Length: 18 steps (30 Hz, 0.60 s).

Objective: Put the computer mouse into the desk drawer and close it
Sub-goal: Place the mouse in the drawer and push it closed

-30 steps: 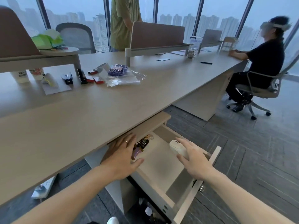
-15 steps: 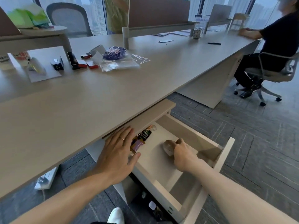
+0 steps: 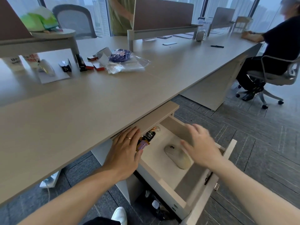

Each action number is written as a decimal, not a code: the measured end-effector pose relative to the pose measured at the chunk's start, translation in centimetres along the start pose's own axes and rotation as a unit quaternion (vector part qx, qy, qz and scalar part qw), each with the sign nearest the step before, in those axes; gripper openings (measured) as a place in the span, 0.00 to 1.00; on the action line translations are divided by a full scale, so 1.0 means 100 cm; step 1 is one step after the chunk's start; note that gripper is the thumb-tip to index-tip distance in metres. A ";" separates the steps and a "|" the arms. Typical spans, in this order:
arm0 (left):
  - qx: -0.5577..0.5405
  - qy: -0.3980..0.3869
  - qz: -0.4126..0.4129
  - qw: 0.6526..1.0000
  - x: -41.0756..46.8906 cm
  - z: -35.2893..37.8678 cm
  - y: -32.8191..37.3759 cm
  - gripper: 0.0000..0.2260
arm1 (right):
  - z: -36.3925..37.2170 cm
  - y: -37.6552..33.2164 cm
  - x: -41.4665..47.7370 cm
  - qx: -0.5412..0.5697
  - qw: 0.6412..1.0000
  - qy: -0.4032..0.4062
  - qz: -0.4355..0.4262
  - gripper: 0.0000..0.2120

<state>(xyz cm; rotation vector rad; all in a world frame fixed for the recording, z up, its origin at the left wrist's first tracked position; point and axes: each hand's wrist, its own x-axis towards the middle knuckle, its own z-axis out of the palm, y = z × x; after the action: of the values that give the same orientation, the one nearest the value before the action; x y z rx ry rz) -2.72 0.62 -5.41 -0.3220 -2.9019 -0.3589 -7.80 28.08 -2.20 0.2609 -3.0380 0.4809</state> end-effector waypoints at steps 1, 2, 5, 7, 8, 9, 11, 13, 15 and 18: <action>-0.002 -0.001 -0.003 1.000 0.000 0.000 0.001 0.32 | -0.013 0.009 -0.009 0.012 0.999 0.037 0.025 0.34; -0.008 0.001 -0.005 1.000 0.001 -0.001 0.002 0.33 | -0.024 0.018 -0.020 0.036 0.995 0.066 0.063 0.35; -0.027 -0.006 -0.018 0.999 0.001 -0.009 0.004 0.31 | -0.034 0.038 -0.058 0.200 0.947 0.090 0.235 0.37; -0.028 -0.006 -0.018 0.999 0.000 -0.012 0.001 0.25 | -0.024 0.041 -0.074 0.342 0.880 0.044 0.326 0.36; -0.030 -0.001 -0.016 0.999 -0.001 -0.013 -0.001 0.25 | -0.016 0.041 -0.078 0.403 0.844 0.020 0.352 0.33; -0.036 0.001 -0.015 0.999 -0.003 -0.013 -0.004 0.26 | -0.008 0.040 -0.081 0.439 0.820 0.005 0.367 0.30; -0.064 0.000 -0.021 0.998 -0.005 -0.013 -0.009 0.26 | 0.003 0.035 -0.083 0.452 0.813 0.004 0.366 0.24; -0.092 0.001 -0.022 0.995 -0.003 -0.014 -0.011 0.23 | 0.010 0.032 -0.079 0.459 0.812 0.009 0.360 0.22; -0.118 0.004 -0.019 0.993 -0.001 -0.017 -0.012 0.20 | 0.014 0.031 -0.073 0.475 0.805 -0.005 0.355 0.21; -0.163 -0.002 -0.022 0.986 -0.003 -0.021 -0.011 0.22 | 0.016 0.022 -0.057 0.488 0.802 -0.015 0.344 0.20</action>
<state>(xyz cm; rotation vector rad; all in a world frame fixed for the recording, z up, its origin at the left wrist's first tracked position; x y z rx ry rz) -2.34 -1.06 -3.72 -0.3076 -2.8503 -0.8430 -2.58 30.53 -4.81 -0.8507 -2.4725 2.0408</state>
